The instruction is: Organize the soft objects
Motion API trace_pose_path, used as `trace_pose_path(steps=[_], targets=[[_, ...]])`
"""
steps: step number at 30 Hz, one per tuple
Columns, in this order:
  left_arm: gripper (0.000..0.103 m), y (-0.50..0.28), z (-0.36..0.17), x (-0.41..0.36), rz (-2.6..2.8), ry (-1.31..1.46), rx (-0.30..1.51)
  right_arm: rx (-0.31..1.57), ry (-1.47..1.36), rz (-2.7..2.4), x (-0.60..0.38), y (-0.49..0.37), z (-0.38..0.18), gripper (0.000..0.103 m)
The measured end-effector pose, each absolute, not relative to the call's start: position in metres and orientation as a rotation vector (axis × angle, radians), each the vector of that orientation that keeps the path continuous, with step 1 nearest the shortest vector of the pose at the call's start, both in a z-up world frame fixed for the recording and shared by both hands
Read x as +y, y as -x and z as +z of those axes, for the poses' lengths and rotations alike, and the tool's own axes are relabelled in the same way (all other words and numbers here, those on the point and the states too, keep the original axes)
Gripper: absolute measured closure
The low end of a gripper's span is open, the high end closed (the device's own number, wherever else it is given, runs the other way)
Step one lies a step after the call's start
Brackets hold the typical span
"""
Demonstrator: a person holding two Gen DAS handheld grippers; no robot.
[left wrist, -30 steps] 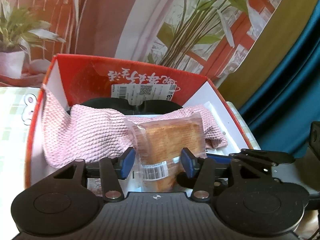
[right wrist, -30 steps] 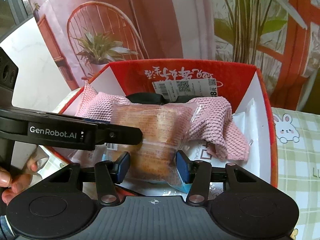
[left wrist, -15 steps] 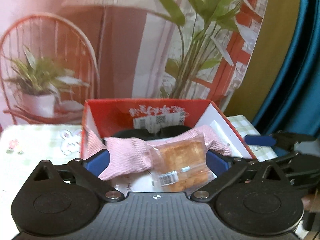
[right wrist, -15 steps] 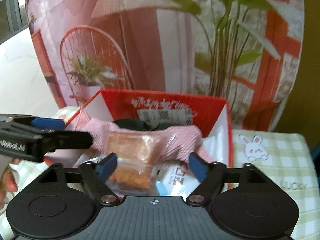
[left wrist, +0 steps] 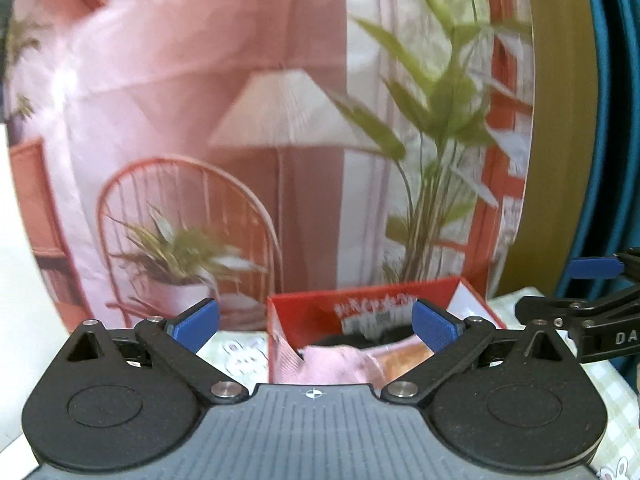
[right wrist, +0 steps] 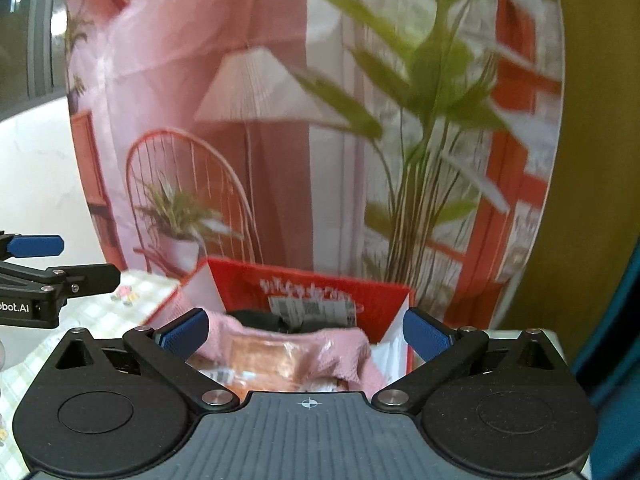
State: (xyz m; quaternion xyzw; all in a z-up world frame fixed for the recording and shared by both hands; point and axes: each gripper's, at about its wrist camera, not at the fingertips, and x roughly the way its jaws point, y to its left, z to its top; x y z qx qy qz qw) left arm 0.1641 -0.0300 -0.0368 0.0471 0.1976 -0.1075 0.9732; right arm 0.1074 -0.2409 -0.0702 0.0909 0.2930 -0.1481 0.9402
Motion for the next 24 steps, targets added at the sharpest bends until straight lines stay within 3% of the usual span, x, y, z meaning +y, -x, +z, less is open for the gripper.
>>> trace_pose_path(steps=[8, 24], targets=[[0.0, -0.106, 0.005, -0.01, -0.161, -0.042, 0.25, 0.484, -0.132, -0.32, -0.211, -0.066, -0.016, 0.0], [0.0, -0.044, 0.032, -0.006, -0.15, -0.07, 0.196, 0.384, -0.077, -0.364, -0.171, -0.012, 0.034, 0.0]])
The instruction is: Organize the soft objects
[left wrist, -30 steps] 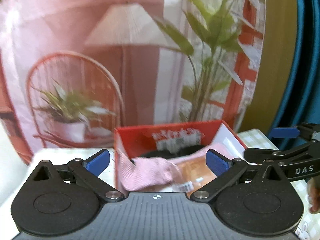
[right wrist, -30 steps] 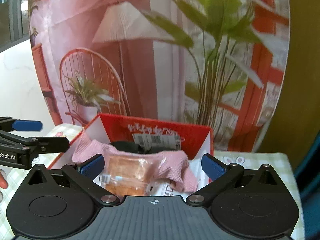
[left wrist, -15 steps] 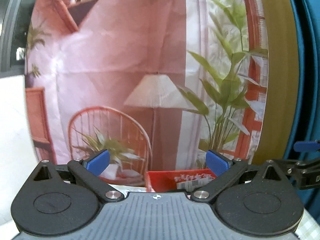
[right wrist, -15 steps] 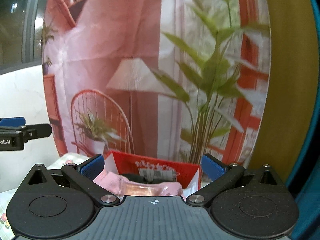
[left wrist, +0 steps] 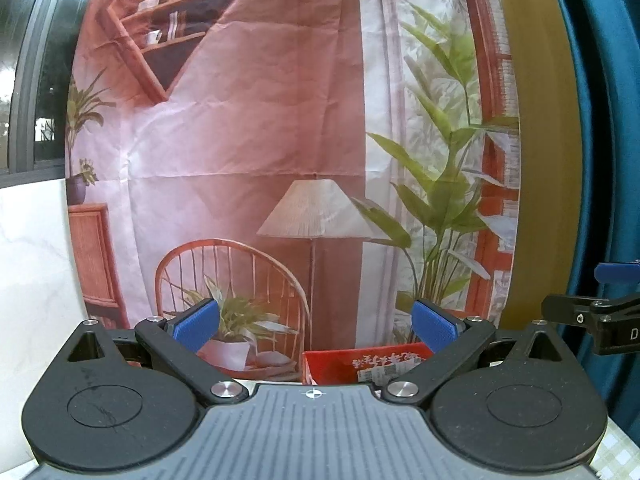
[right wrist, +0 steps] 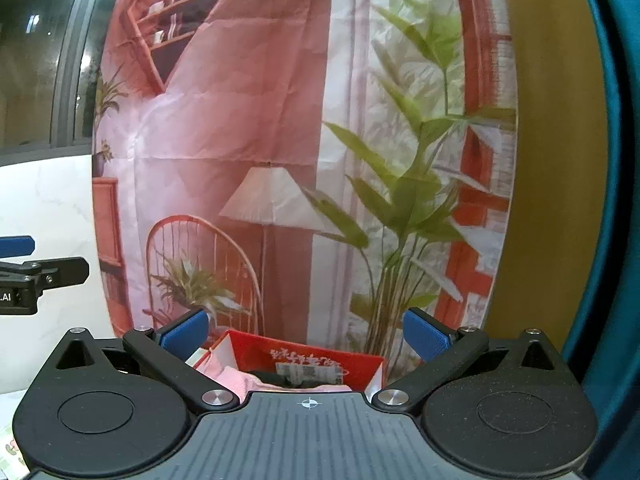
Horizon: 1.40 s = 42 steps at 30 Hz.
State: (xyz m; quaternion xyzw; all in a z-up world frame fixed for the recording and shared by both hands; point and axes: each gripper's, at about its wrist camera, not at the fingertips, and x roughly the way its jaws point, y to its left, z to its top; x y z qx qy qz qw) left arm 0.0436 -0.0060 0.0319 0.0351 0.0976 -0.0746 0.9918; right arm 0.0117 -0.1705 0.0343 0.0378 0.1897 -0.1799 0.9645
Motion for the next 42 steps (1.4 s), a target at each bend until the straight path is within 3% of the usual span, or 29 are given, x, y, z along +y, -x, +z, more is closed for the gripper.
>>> trace_pose_path(steps=[42], targets=[[0.0, -0.036, 0.031, 0.002, -0.129, -0.026, 0.229, 0.375, -0.114, -0.36, -0.172, 0.008, 0.046, 0.0]])
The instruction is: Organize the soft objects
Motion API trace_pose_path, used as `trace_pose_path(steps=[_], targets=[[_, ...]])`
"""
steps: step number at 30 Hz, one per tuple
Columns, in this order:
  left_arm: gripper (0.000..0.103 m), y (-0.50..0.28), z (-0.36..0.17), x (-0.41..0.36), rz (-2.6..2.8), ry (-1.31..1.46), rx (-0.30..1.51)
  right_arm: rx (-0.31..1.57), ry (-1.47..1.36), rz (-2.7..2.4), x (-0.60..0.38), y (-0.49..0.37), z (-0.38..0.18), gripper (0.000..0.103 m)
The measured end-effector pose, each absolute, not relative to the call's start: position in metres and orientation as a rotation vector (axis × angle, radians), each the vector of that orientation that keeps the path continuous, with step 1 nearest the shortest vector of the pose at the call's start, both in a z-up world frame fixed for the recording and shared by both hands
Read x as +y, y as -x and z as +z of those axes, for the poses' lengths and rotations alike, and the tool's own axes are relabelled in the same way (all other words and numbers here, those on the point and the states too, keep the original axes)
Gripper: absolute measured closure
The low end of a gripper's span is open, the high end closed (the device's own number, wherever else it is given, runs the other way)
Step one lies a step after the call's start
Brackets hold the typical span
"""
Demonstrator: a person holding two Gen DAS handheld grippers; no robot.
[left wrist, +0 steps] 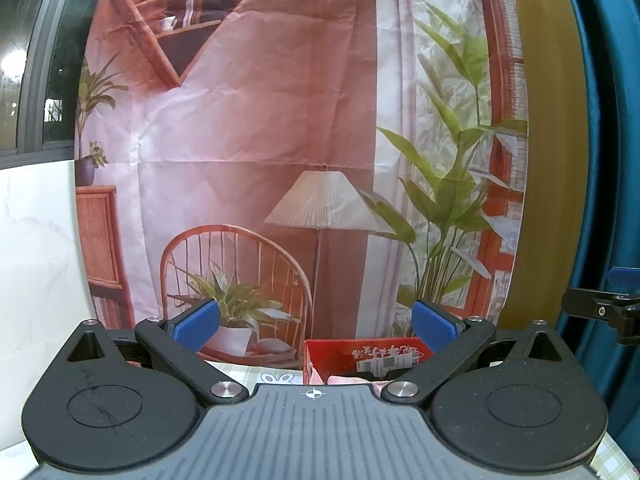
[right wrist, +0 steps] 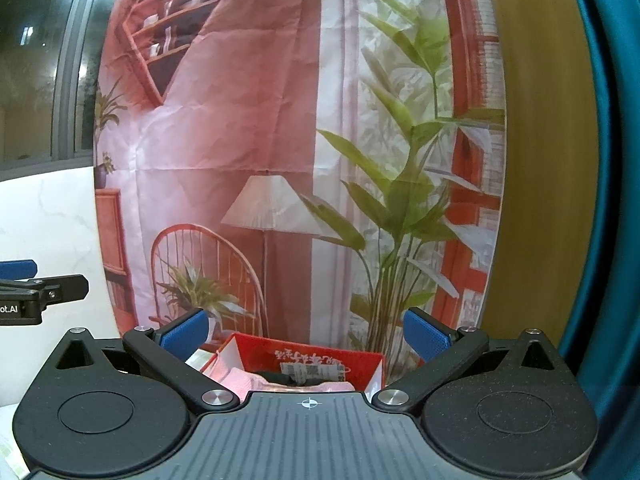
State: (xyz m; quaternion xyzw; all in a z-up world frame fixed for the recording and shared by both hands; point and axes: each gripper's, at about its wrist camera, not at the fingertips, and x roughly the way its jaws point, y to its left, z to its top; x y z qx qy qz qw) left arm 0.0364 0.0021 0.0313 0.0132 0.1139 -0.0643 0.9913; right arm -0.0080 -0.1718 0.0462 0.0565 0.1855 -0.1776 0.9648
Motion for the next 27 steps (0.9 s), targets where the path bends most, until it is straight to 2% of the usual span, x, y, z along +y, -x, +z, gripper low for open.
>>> trace_pose_path(steps=[27], targets=[[0.0, -0.04, 0.0303, 0.0038, -0.123, -0.035, 0.247, 0.39, -0.143, -0.363, -0.1766, 0.0107, 0.0405, 0.0]])
